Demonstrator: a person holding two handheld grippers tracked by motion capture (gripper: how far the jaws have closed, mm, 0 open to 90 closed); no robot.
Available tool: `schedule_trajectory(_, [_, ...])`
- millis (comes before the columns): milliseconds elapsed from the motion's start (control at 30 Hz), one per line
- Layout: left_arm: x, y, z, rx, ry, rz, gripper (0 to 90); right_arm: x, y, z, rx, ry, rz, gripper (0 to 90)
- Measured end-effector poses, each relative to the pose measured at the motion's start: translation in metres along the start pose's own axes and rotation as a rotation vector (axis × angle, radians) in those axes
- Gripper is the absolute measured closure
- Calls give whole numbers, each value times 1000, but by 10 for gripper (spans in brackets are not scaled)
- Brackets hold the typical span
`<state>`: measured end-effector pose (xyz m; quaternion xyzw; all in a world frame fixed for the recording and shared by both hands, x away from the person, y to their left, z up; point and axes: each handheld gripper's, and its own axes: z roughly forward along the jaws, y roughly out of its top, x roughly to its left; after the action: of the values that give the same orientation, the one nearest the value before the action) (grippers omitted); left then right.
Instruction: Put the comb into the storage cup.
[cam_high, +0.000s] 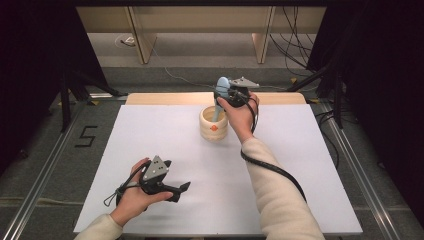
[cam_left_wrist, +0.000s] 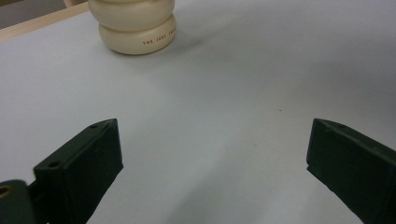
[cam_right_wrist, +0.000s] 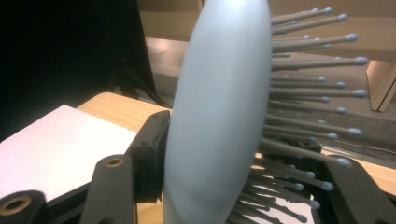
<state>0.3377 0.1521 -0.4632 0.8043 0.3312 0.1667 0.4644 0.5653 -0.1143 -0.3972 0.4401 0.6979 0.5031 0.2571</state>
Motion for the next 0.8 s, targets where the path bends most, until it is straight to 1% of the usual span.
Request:
schedule_trajectory(233, [0,0,0,-1,1,-1,29,-5,-2,-2,-12,-8,12,435])
schedule_trajectory(467, [0,0,1,1,0,0,29,-9,-5,-4,-32,-2,33,422])
schedule_trajectory(633, [0,0,1,3,1,1,30,-13,-7,-5,-37,2,37,414])
schedule_trajectory(800, [0,0,1,4,0,1,30,-15,-9,-6,-37,7,58,382])
